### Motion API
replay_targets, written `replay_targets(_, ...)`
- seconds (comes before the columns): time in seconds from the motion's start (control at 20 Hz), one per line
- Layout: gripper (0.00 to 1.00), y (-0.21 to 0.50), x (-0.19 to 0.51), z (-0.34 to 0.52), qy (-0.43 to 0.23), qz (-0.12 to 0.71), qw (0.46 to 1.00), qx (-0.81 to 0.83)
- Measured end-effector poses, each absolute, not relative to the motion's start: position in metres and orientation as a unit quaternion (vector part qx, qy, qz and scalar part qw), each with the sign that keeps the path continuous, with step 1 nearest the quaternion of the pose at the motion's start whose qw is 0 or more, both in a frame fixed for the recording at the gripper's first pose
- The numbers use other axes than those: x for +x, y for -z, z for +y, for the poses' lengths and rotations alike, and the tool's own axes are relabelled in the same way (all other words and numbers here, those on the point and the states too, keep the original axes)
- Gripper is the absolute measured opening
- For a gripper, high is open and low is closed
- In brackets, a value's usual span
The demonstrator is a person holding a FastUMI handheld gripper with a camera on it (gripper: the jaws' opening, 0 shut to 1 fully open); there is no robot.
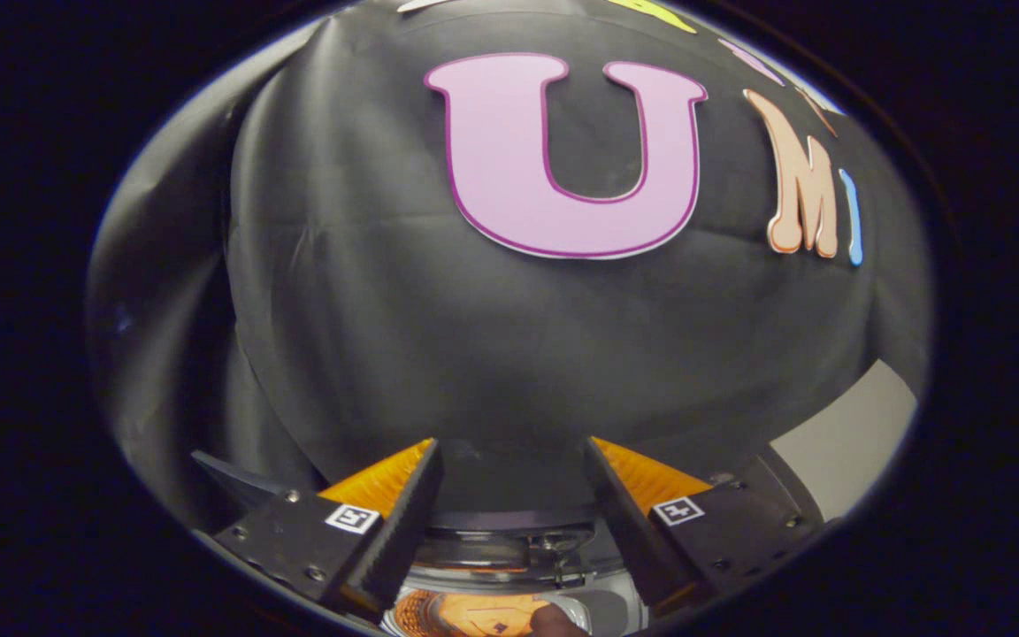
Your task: Put the clothes into the washing machine and then close the washing machine lid.
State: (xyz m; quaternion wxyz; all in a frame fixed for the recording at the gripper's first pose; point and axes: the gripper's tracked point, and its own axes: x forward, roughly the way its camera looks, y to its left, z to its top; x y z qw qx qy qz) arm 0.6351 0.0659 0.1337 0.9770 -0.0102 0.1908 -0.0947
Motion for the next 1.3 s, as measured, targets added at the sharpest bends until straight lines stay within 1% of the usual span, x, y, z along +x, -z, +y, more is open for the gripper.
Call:
replay_targets(0.15, 0.97, -0.127, 0.628, 0.067, 0.093, 0.228, 0.969, 0.008)
replay_targets(0.25, 0.95, -0.126, 0.629, 0.069, 0.086, 0.232, 0.969, 0.001)
replay_targets(0.8, 0.94, -0.128, 0.629, 0.068, 0.074, 0.242, 0.967, 0.003)
replay_targets(1.1, 0.94, -0.130, 0.633, 0.069, 0.059, 0.230, 0.971, 0.009)
replay_targets(1.3, 0.94, -0.140, 0.632, 0.065, 0.047, 0.238, 0.970, 0.010)
